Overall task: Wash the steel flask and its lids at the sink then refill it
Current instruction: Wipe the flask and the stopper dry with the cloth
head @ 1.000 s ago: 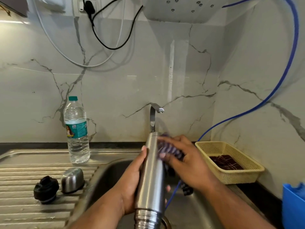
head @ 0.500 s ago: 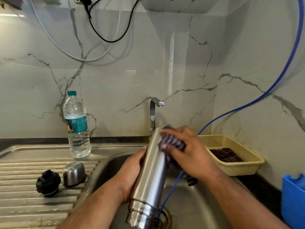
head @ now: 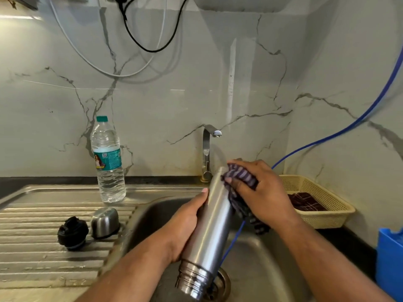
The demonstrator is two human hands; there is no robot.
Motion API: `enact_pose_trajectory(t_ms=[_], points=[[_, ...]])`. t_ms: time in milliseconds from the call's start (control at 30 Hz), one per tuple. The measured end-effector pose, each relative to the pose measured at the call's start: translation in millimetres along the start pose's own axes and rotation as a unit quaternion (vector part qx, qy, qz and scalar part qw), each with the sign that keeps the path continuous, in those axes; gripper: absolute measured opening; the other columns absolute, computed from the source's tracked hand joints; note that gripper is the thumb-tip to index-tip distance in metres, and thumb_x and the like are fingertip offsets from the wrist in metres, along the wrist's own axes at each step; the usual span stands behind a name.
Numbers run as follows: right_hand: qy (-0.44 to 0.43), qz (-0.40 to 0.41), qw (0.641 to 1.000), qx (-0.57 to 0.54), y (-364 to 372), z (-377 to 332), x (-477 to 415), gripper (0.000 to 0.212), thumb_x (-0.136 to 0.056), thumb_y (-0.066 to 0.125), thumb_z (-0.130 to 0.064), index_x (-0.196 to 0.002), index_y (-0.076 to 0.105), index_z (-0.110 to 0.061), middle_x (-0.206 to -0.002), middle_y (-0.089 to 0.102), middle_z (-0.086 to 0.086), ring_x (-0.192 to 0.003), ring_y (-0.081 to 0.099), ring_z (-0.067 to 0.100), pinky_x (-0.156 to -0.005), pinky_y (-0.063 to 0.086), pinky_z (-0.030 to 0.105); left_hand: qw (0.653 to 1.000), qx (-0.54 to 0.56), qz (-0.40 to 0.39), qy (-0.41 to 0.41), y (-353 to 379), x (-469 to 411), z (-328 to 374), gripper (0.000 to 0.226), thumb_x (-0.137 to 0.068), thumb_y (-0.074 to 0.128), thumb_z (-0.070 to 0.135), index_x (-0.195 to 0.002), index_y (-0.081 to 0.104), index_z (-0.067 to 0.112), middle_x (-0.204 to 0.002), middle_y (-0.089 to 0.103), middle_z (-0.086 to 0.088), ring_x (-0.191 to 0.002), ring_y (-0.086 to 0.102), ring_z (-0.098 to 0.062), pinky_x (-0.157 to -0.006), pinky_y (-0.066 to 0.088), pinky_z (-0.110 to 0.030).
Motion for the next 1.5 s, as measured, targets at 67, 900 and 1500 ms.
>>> enact_pose_trajectory(t_ms=[67, 900, 1500], points=[[-0.042, -0.147, 0.988, -0.016, 17.5, -12.3, 10.3, 0.042, -0.082, 0.084, -0.033, -0.12, 0.071, -0.046, -0.108, 0.054, -0.015, -0.099, 0.058, 0.002, -0.086, 0.042, 0.006, 0.997, 0.066, -0.008, -0.024, -4.7, -1.0, 0.1, 0.065, -0.092, 0.054, 0.064, -0.103, 0.078, 0.005, -0.09, 0.073, -0.02, -0.073, 0.07, -0.033, -0.075, 0.058, -0.045], [-0.16, -0.375, 0.913, 0.002, 40.7, -47.2, 34.5, 0.058, -0.078, 0.081, -0.014, -0.129, 0.07, -0.04, -0.119, 0.055, -0.02, -0.113, 0.056, 0.002, -0.097, 0.05, 0.024, 0.994, 0.103, 0.007, -0.02, -28.2, 8.4, 16.7, 0.055, -0.093, 0.062, 0.049, -0.102, 0.079, -0.003, -0.098, 0.074, -0.026, -0.083, 0.074, -0.036, -0.083, 0.059, -0.041], [-0.146, -0.307, 0.938, -0.063, 31.0, -39.0, 21.8, 0.067, -0.074, 0.079, 0.009, -0.126, 0.073, -0.033, -0.131, 0.063, -0.014, -0.127, 0.058, 0.01, -0.107, 0.051, 0.037, 0.993, 0.074, 0.076, 0.048, -23.7, -3.6, 11.3, 0.067, -0.095, 0.047, 0.063, -0.117, 0.073, 0.005, -0.103, 0.075, -0.025, -0.086, 0.075, -0.035, -0.079, 0.062, -0.044]])
Point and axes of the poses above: each hand's wrist, its own x-axis away from the middle knuckle, its own y-axis out of the palm, z = x × y, the point moved 4 cm from there along -x, towards the middle knuckle
